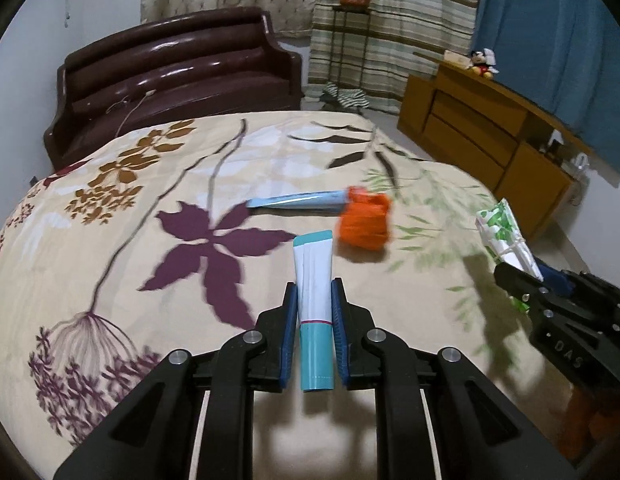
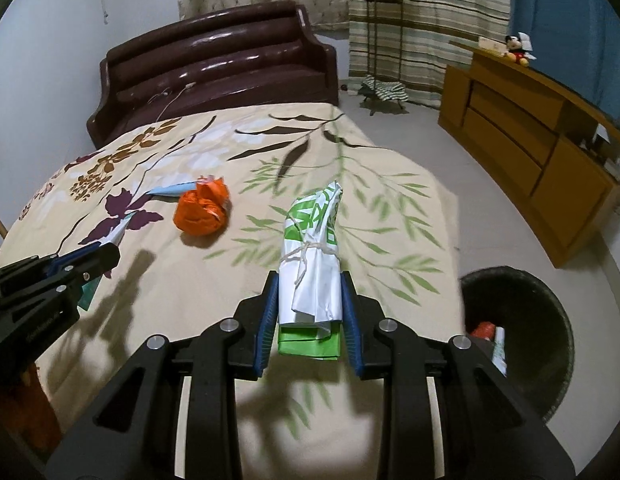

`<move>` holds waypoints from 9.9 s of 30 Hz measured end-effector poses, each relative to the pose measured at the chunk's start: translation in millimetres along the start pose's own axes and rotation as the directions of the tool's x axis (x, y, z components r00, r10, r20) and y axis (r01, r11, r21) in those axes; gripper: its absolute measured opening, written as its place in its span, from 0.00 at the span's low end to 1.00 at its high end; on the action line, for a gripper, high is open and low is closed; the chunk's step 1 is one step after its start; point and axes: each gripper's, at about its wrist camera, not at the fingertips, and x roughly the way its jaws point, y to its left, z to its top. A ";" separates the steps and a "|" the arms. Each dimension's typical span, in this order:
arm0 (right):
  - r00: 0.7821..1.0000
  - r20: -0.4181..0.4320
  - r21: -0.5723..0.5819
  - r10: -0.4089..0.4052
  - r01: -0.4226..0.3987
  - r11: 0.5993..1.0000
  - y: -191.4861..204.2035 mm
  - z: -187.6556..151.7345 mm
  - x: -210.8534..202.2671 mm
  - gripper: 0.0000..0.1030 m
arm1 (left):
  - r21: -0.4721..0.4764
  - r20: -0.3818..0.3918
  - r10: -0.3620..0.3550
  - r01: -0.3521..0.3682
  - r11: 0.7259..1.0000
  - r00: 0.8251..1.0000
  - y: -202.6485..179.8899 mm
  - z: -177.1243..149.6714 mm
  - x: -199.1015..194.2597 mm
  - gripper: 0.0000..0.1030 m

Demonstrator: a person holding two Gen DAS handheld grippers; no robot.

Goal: Collect trash
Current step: 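Carry the teal tube and green-white packet over the black bin with both tools, then open both tools to drop the tube and packet into the bin, then move both tools back toward the orange bag and blue tube on the bed, then grasp the orange plastic bag with the left tool, then grasp the light-blue tube with the right tool while the left tool holds the orange bag, then carry the orange bag and blue tube over the black bin with both tools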

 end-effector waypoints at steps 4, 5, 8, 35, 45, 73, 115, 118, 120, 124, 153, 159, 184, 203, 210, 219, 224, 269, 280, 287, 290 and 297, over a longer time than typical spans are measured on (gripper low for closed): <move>1.000 0.013 0.026 -0.028 0.028 0.999 -20.2 -9.7 -14.4 0.28 | 0.024 0.011 -0.027 0.027 0.999 1.000 -24.8 -1.6 -4.8 0.17; 0.999 0.017 0.032 -0.038 0.038 0.999 -25.6 -11.7 -17.8 0.28 | 0.032 0.013 -0.033 0.033 0.999 0.999 -30.8 -1.7 -5.5 0.17; 0.997 0.028 0.056 -0.068 0.067 0.996 -44.5 -18.6 -28.6 0.28 | 0.064 0.019 -0.055 0.054 0.996 0.998 -54.7 -1.9 -6.7 0.17; 0.961 0.013 0.243 -0.275 0.264 0.934 -197.5 -59.3 -49.8 0.28 | 0.274 -0.026 -0.193 0.193 0.942 0.981 -230.8 -4.4 35.5 0.17; 0.961 0.004 0.276 -0.277 0.265 0.924 -221.1 -62.1 -39.8 0.29 | 0.320 -0.032 -0.192 0.192 0.928 0.981 -263.5 -0.3 51.5 0.17; 0.955 0.035 0.324 -0.295 0.269 0.907 -236.6 -58.8 -44.6 0.53 | 0.309 0.003 -0.132 0.125 0.943 0.991 -271.8 6.6 53.1 0.74; 0.985 0.048 0.227 -0.166 0.151 0.962 -136.1 -25.7 -31.5 0.61 | 0.158 0.028 -0.019 0.015 0.987 0.999 -143.3 16.2 27.0 0.75; 0.988 0.047 0.209 -0.147 0.134 0.969 -125.0 -20.5 -26.1 0.61 | 0.142 0.024 0.003 -0.006 0.990 1.000 -127.8 17.1 29.2 0.75; 0.990 0.048 0.198 -0.133 0.121 0.973 -117.3 -15.6 -22.1 0.61 | 0.131 0.026 0.016 -0.020 0.991 1.000 -118.9 19.2 29.9 0.75; 0.993 0.049 0.178 -0.110 0.100 0.979 -106.3 -7.6 -14.4 0.61 | 0.091 0.031 0.054 -0.057 0.994 0.998 -96.4 29.5 36.6 0.75; 0.998 0.018 0.096 -0.052 0.050 0.994 -59.7 13.9 17.4 0.61 | 0.082 -0.030 -0.031 0.033 0.996 0.999 -47.0 38.5 53.3 0.42; 0.999 0.021 0.075 -0.028 0.026 0.997 -43.3 19.1 17.4 0.61 | 0.059 -0.007 -0.008 0.008 0.998 1.000 -20.0 34.7 31.8 0.42; 0.998 -0.006 -0.109 0.064 -0.065 0.992 72.5 64.3 58.8 0.61 | -0.088 0.007 0.130 -0.129 0.988 0.991 111.2 26.9 8.0 0.42; 0.988 -0.091 -0.186 0.126 -0.142 0.972 120.3 90.7 112.2 0.61 | -0.151 -0.021 0.143 -0.145 0.978 0.989 155.3 24.1 16.4 0.42; 0.979 -0.127 -0.205 0.161 -0.184 0.961 131.4 72.2 102.7 0.61 | -0.164 -0.026 0.137 -0.140 0.977 0.990 159.3 21.4 14.5 0.42; 0.974 -0.131 -0.256 0.183 -0.212 0.943 151.2 54.4 80.5 0.61 | -0.164 -0.020 0.152 -0.153 0.975 0.988 163.2 19.4 12.2 0.42; 0.983 -0.105 -0.242 0.148 -0.170 0.955 148.1 62.1 81.7 0.61 | -0.175 -0.017 0.186 -0.186 0.967 0.982 176.7 15.3 7.6 0.42; 0.999 -0.024 -0.107 0.043 -0.046 0.993 59.4 27.3 21.6 0.15 | -0.079 0.033 0.084 -0.081 0.994 0.996 65.7 8.4 -6.3 0.42; 0.999 0.019 0.002 -0.044 0.044 0.999 -14.6 9.8 -8.3 0.15 | 0.017 0.037 -0.021 0.020 1.000 0.999 -13.7 11.6 0.1 0.42; 0.992 0.033 0.064 -0.123 0.120 0.991 -62.7 -3.4 -25.3 0.15 | 0.082 0.041 -0.095 0.091 0.992 0.995 -66.3 12.2 3.9 0.42; 0.987 0.035 0.094 -0.157 0.153 0.984 -85.6 -10.3 -32.2 0.15 | 0.114 0.037 -0.127 0.122 0.986 0.991 -90.9 10.9 5.9 0.42; 0.976 0.030 0.164 -0.214 0.207 0.965 -128.3 -24.4 -42.0 0.15 | 0.182 0.029 -0.180 0.172 0.968 0.983 -139.1 7.9 9.0 0.42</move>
